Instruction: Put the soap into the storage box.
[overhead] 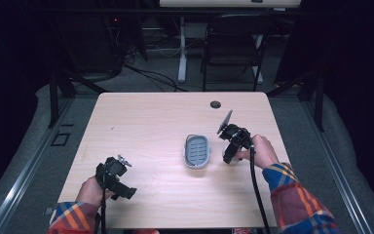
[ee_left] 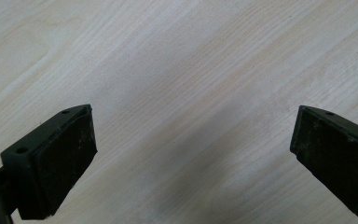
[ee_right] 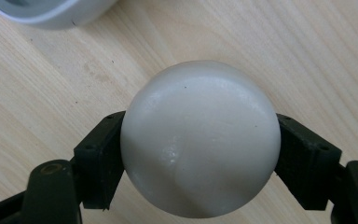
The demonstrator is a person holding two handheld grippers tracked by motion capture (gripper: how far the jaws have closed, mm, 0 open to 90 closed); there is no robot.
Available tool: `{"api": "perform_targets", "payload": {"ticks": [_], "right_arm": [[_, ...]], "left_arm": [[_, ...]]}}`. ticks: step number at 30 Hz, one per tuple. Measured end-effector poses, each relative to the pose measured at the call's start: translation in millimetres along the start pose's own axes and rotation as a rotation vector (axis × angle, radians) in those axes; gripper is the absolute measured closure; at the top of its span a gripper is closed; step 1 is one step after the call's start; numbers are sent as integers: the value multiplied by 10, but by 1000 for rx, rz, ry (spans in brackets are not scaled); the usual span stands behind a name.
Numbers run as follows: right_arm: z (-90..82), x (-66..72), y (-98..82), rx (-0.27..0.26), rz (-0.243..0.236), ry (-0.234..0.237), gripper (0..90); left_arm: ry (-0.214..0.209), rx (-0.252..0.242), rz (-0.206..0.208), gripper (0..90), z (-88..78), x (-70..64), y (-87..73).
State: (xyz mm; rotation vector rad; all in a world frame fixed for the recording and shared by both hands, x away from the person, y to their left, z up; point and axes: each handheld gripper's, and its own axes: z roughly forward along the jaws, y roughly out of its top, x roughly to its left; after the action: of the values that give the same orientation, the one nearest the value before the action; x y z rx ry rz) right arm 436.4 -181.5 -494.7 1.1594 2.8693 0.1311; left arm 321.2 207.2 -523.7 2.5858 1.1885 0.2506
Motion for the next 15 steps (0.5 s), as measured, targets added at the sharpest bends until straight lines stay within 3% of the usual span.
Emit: {"api": "perform_targets", "payload": {"ticks": [15], "right_arm": [[-114,-4,81,-11,-15,-8,243]], "left_arm": [[3,-2,4,0,8,-4,1]]}}
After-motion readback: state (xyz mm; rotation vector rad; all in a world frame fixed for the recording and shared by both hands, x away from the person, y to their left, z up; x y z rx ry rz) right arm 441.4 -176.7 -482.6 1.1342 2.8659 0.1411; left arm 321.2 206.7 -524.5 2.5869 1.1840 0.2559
